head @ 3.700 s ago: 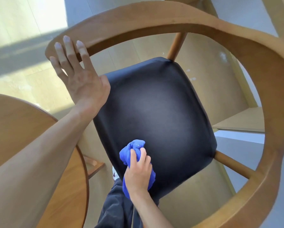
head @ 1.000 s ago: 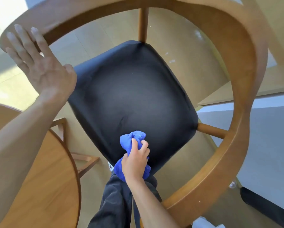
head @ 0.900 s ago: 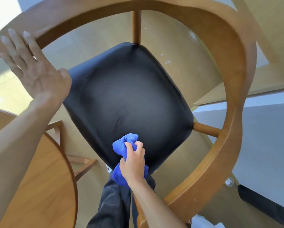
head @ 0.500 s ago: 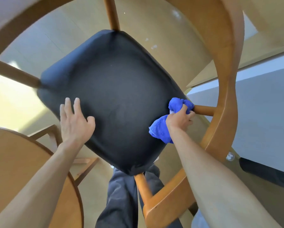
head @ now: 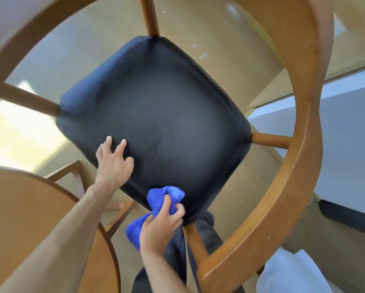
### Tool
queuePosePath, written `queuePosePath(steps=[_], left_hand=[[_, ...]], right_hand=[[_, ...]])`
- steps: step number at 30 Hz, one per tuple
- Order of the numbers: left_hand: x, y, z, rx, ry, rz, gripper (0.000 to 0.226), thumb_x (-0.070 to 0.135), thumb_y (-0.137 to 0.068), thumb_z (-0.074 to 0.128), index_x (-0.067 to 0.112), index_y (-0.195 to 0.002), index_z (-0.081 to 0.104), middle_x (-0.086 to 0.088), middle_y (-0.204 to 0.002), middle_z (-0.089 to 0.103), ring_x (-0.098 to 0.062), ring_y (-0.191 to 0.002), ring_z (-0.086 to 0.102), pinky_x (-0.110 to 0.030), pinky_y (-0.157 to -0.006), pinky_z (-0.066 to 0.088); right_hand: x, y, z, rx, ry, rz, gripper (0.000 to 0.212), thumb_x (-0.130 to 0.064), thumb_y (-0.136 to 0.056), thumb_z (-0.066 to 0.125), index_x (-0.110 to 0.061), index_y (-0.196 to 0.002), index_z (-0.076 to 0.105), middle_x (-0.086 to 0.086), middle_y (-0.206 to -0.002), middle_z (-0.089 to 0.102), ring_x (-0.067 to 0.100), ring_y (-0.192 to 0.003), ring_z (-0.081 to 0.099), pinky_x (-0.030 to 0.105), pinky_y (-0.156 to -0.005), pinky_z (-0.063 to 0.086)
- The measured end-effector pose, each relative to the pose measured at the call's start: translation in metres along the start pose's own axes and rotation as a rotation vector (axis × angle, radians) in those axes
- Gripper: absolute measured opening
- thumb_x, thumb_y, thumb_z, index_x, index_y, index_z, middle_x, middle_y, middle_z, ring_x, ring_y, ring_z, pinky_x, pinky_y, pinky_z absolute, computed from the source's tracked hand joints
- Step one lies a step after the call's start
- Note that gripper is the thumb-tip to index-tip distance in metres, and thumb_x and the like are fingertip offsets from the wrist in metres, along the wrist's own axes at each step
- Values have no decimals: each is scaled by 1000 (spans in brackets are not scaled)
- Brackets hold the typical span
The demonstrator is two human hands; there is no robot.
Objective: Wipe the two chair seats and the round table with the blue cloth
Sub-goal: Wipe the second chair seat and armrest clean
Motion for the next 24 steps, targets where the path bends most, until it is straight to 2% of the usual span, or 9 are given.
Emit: queuePosePath(steps=[2, 4, 6, 10, 13, 17, 19, 21, 24], left_hand=[[-2, -2, -1, -5, 1, 2, 58, 14, -95, 45, 21, -151, 31, -6, -161, 5, -25, -146, 0, -34, -118, 6], [-3, -2, -2, -8, -2, 6, 58, 15, -95, 45, 21, -150, 32, -6, -161, 5, -25, -146, 0, -35, -119, 6], [-2, -2, 0, -11, 0, 11, 58, 15, -95, 46, 21, -151, 31, -5, -161, 5, -25, -146, -1, -35, -119, 6], [-4, 0, 1, -24, 7, 1, 58, 17, -96, 46, 21, -151, 29, -4, -162, 2, -23, -148, -3, -38, -119, 5], [-5, 4, 1, -23, 16, -18, 55, 19, -97, 45, 21, -151, 31, -2, -162, 4, -22, -148, -1, -41, -119, 9], [-12, 19, 3, 1, 114, -79, 52, 21, -97, 44, 16, -148, 36, -10, -159, 19, -30, -146, 15, -39, -117, 13], [-22, 35, 3, 14, 178, -140, 50, 22, -97, 43, 12, -146, 40, -16, -153, 31, -31, -142, 26, -40, -116, 20], [-28, 55, 5, 7, 206, -186, 47, 21, -97, 42, 7, -142, 45, -17, -147, 42, -33, -137, 35, -39, -111, 26], [-24, 93, 15, -32, 243, -222, 39, 21, -97, 41, 6, -132, 54, -15, -136, 54, -35, -127, 45, -37, -101, 33]], right_hand=[[1, 21, 19, -153, 13, 13, 70, -4, -70, 71, -34, -125, 41, 3, -129, 34, 28, -105, 49, 38, -65, 55], [3, 25, 26, -251, 56, 9, 57, -12, -84, 62, -35, -130, 38, -2, -133, 26, 21, -116, 40, 36, -78, 52], [4, 21, 16, -303, 44, -19, 48, -17, -89, 57, -35, -130, 39, -7, -131, 22, 16, -118, 37, 31, -86, 49], [-5, 6, -21, -237, 10, -161, 44, -21, -88, 60, -37, -125, 44, -13, -127, 27, 11, -112, 40, 22, -88, 46], [-10, -3, -46, -218, -96, -186, 41, -20, -86, 63, -35, -122, 50, -15, -124, 33, 7, -109, 45, 18, -88, 47], [-35, 5, -92, -298, -336, -252, 43, -11, -78, 59, -31, -116, 56, -21, -116, 41, -2, -106, 49, 7, -87, 39], [-54, 20, -131, -316, -403, -378, 43, -13, -74, 58, -31, -113, 57, -21, -117, 45, -4, -107, 50, 9, -89, 40], [-67, 42, -180, -291, -412, -557, 45, -17, -71, 59, -32, -114, 58, -17, -122, 47, 1, -109, 52, 16, -91, 44], [-70, 81, -250, -131, -313, -922, 47, -17, -67, 61, -26, -113, 62, -2, -125, 53, 11, -108, 54, 21, -93, 44]])
Point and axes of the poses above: each hand's wrist, its own y-axis away from the middle knuckle, its own z-axis out of the palm, x = y × z, the point moved 9 cm from there along -y, towards the middle knuckle
